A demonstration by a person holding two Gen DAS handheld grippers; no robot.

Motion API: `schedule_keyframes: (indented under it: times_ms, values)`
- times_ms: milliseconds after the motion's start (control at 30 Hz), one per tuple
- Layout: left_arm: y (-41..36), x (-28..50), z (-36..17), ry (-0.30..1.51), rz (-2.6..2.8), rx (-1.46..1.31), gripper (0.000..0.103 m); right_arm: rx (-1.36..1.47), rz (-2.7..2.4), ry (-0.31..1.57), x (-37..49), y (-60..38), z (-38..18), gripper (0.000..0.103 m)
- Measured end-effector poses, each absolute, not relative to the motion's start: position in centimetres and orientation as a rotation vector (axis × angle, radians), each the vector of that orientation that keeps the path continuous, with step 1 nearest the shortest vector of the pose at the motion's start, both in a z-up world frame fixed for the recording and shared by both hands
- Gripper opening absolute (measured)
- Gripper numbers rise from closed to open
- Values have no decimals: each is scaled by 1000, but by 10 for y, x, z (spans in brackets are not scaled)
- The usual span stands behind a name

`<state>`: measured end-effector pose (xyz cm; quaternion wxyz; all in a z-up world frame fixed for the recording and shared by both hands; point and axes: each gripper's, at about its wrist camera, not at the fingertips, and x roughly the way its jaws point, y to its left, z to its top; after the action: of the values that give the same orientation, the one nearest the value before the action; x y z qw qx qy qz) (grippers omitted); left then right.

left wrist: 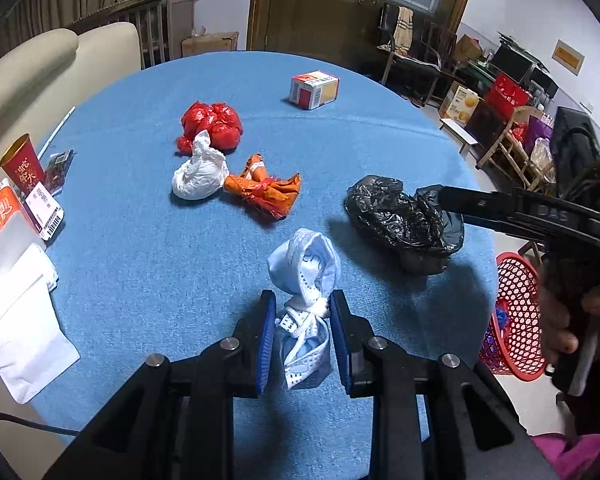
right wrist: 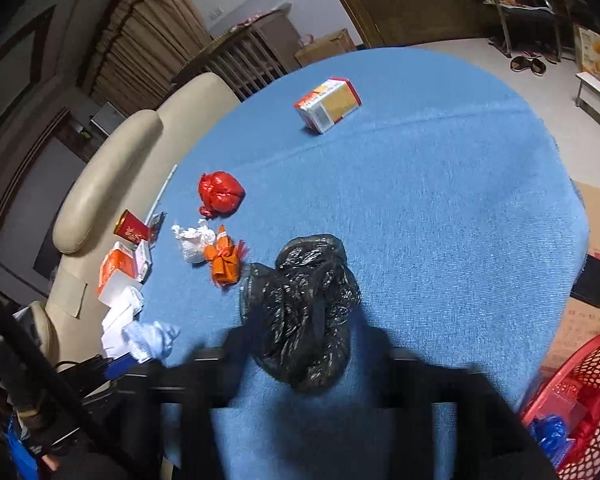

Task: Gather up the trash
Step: 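Lift the black bag with the right gripper while the left gripper lifts the white-blue wrapper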

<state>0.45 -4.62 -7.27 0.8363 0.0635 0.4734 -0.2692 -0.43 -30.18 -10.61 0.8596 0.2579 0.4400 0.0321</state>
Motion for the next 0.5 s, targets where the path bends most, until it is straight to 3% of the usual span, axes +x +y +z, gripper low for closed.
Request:
schedule_keyframes:
  times_ms: [100, 233, 500]
  values:
    - [-43, 4, -73, 1003, -565, 130, 28, 483, 60, 922, 4, -292, -111, 68]
    - [-39, 6, -74, 1010, -557, 117, 28, 435, 38, 961, 20, -284, -122, 47]
    - [-38, 7, -76, 1018, -560, 111, 28, 365, 46, 990, 30, -265, -136, 40]
